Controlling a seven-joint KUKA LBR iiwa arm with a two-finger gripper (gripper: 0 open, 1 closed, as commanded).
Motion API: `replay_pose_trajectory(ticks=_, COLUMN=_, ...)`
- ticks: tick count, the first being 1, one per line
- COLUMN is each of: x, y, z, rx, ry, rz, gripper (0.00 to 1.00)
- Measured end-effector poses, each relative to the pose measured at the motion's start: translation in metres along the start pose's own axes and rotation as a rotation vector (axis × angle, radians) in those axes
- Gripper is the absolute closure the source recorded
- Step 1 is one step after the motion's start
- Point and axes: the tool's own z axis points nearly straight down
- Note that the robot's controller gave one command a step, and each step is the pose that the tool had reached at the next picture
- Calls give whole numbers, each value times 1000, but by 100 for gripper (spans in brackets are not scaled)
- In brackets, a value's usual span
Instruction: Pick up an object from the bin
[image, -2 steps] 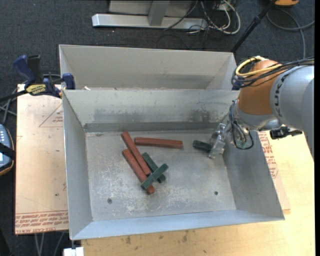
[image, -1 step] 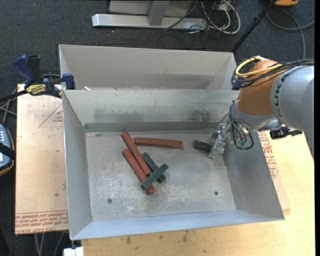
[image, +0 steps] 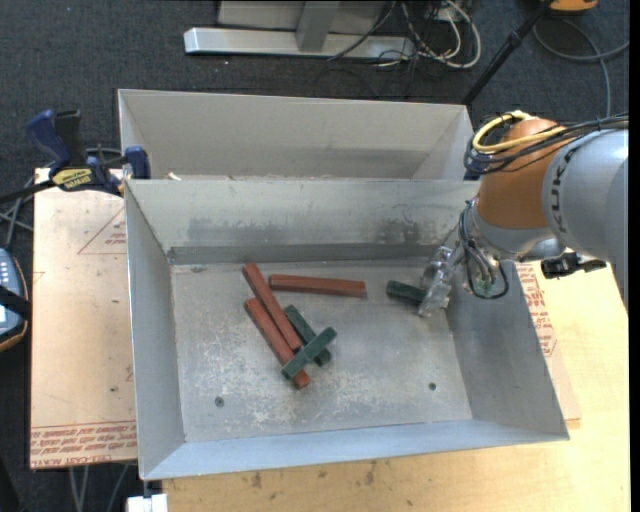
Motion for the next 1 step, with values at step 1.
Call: replay_pose_trajectory(ticks=1, x=0, y=0, z=-13, rx=0, ry=-1, rz=0, gripper=100)
